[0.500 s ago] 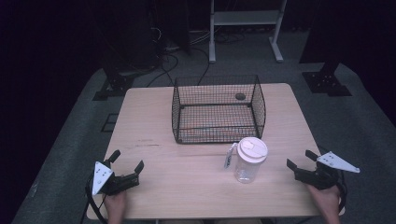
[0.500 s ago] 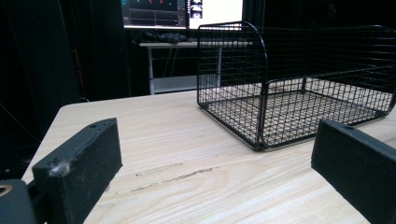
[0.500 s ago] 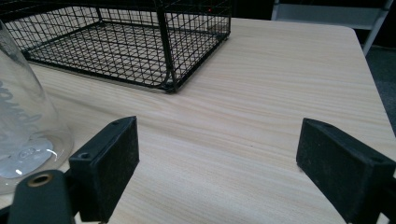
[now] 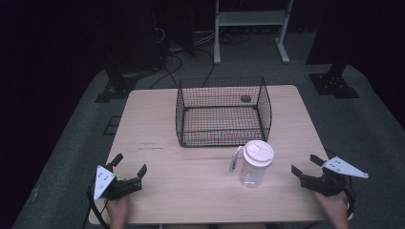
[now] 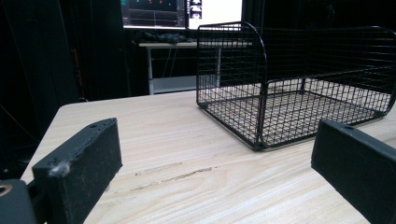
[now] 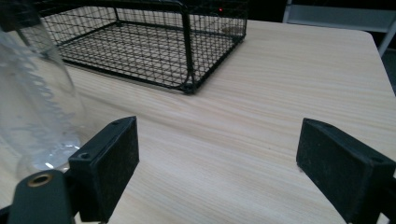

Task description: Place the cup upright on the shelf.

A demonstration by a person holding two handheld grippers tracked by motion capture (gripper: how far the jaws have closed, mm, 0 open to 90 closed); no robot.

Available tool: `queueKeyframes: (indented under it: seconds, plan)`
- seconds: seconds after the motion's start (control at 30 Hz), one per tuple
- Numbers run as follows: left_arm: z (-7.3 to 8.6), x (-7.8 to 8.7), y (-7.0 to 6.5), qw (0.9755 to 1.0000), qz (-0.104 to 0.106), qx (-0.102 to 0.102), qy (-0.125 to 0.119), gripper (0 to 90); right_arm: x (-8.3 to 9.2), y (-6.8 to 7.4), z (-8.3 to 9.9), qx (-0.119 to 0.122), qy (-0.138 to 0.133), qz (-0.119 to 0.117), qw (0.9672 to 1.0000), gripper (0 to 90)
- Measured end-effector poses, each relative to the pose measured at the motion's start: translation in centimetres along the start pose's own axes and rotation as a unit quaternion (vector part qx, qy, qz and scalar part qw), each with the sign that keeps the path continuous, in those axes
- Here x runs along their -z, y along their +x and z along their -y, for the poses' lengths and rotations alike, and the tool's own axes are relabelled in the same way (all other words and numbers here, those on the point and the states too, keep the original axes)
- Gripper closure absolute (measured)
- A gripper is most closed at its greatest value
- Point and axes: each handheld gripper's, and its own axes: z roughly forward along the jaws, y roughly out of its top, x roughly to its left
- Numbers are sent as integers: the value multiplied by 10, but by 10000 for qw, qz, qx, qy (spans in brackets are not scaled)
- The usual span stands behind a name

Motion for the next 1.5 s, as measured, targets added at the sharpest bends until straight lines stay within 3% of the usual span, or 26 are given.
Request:
queueKeyframes:
  seconds: [0.2, 0.5, 0.93, 1.33, 1.5]
  plan:
    - [0, 1, 0, 10000, 3, -2, -16, 9, 4, 5, -4, 10, -39, -150, 9999, 116]
    - [0, 0, 0, 10000, -7, -5, 4, 9, 9, 21, -15, 90, -39, -586, 9982, 98]
    - [0, 1, 0, 10000, -4, -3, -19, 9, 13, 45, -27, 301, -38, -892, 9956, 75]
    - [0, 1, 0, 10000, -11, -12, -20, 9, 15, 74, -44, 579, -52, -1264, 9903, 21]
    - [0, 1, 0, 10000, -7, -11, -25, 9, 10, 86, -56, 838, 86, -1369, 9870, 21]
